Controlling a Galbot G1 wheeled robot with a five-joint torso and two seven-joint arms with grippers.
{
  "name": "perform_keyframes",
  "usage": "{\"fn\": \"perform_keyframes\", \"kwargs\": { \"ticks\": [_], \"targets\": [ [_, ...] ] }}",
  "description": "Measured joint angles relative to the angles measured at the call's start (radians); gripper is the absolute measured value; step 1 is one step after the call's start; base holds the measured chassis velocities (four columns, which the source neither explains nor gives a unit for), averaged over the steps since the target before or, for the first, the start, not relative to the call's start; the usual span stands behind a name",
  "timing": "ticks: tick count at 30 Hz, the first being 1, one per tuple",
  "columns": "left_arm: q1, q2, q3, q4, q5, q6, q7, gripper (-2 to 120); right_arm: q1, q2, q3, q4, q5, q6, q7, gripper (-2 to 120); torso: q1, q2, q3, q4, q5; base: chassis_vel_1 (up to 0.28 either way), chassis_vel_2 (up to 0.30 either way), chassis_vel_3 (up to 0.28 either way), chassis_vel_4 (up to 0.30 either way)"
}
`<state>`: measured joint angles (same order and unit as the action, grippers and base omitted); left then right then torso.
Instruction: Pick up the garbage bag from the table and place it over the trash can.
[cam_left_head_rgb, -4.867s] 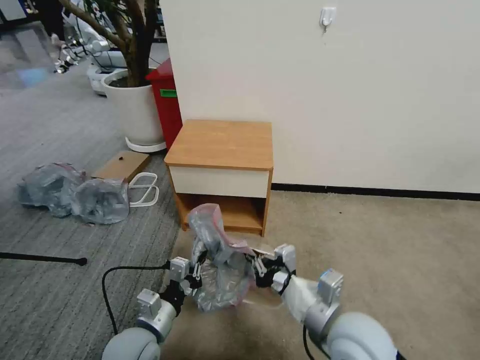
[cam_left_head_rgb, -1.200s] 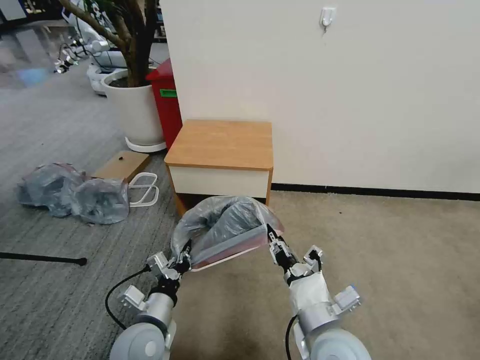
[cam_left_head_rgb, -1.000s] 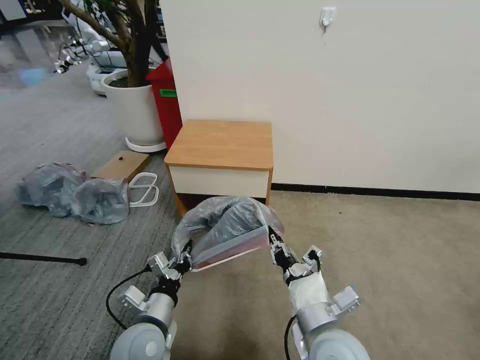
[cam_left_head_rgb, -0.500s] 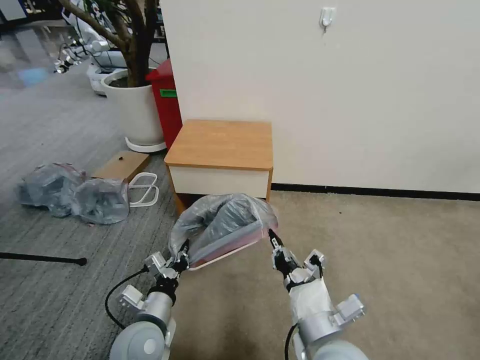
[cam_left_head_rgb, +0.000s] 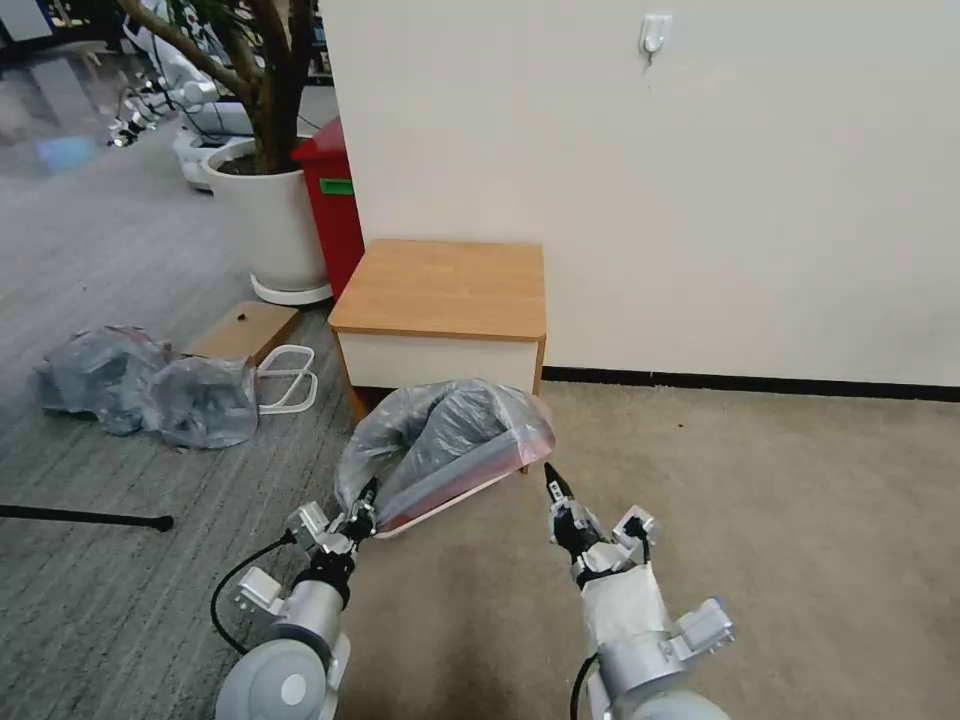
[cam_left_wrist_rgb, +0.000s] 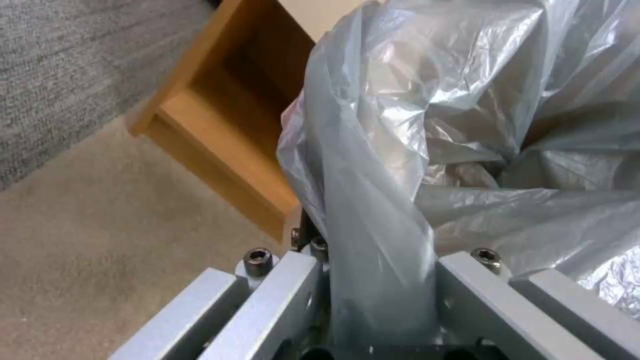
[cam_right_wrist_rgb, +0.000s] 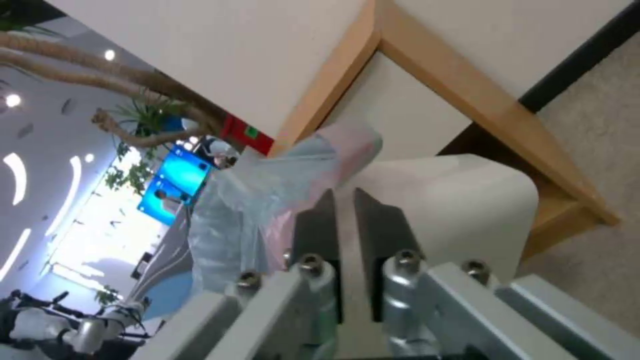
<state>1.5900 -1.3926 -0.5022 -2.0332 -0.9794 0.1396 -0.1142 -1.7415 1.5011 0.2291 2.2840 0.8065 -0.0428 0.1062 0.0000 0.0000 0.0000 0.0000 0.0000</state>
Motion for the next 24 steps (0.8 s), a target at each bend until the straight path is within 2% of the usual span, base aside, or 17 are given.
{"fn": "perform_keyframes", "kwargs": {
  "ticks": [1,3,4,7,10,12,13,15,17,20,24],
  "targets": [
    [0.000,0.000,0.000,0.000,0.000,0.000,0.000,2,0.000,0.000,0.000,0.000,0.000,0.000,0.000,8,0.000,0.000,0.000,0.0000,0.0000,0.000,0.000,0.000,0.000],
    [-0.001,0.000,0.000,0.000,0.001,0.000,0.000,2,0.001,0.001,0.001,0.004,0.006,-0.001,0.000,18,0.000,0.000,0.000,0.0000,0.0000,0.000,0.000,0.000,0.000],
    [-0.001,0.000,0.000,0.000,0.001,0.000,0.000,2,0.001,0.001,0.001,0.004,0.006,-0.001,0.000,18,0.000,0.000,0.000,0.0000,0.0000,0.000,0.000,0.000,0.000],
    [0.000,-0.001,0.004,-0.002,0.008,-0.001,0.002,2,0.026,0.008,-0.005,-0.005,0.025,-0.015,0.003,35,0.000,0.000,0.000,0.0000,0.0000,0.000,0.000,0.000,0.000],
    [0.001,-0.001,0.004,-0.003,0.014,-0.001,0.003,2,0.040,0.013,-0.006,-0.012,0.032,-0.019,0.004,41,0.000,0.000,0.000,0.0000,0.0000,0.000,0.000,0.000,0.000],
    [0.004,-0.001,0.004,-0.004,0.021,-0.001,0.005,2,0.061,0.022,-0.009,-0.028,0.039,-0.026,0.006,53,0.000,0.000,0.000,0.0000,0.0000,0.000,0.000,0.000,0.000],
    [0.004,-0.001,0.004,-0.004,0.021,-0.001,0.005,2,0.061,0.022,-0.009,-0.028,0.039,-0.026,0.006,53,0.000,0.000,0.000,0.0000,0.0000,0.000,0.000,0.000,0.000],
    [0.007,-0.001,0.005,-0.008,0.025,-0.001,0.007,2,0.083,0.031,-0.010,-0.043,0.043,-0.031,0.007,65,0.000,0.000,0.000,0.0000,0.0000,0.000,0.000,0.000,0.000],
    [0.009,-0.002,0.007,-0.011,0.026,-0.001,0.009,2,0.093,0.035,-0.011,-0.050,0.045,-0.032,0.008,67,0.000,0.000,0.000,0.0000,0.0000,0.000,0.000,0.000,0.000],
    [0.017,-0.005,0.013,-0.021,0.031,-0.001,0.019,2,0.125,0.044,-0.010,-0.077,0.052,-0.038,0.011,83,0.000,0.000,0.000,0.0000,0.0000,0.000,0.000,0.000,0.000],
    [0.022,-0.006,0.016,-0.028,0.032,0.001,0.025,2,0.139,0.045,-0.010,-0.090,0.055,-0.038,0.011,92,0.000,0.000,0.000,0.0000,0.0000,0.000,0.000,0.000,0.000]
  ]
}}
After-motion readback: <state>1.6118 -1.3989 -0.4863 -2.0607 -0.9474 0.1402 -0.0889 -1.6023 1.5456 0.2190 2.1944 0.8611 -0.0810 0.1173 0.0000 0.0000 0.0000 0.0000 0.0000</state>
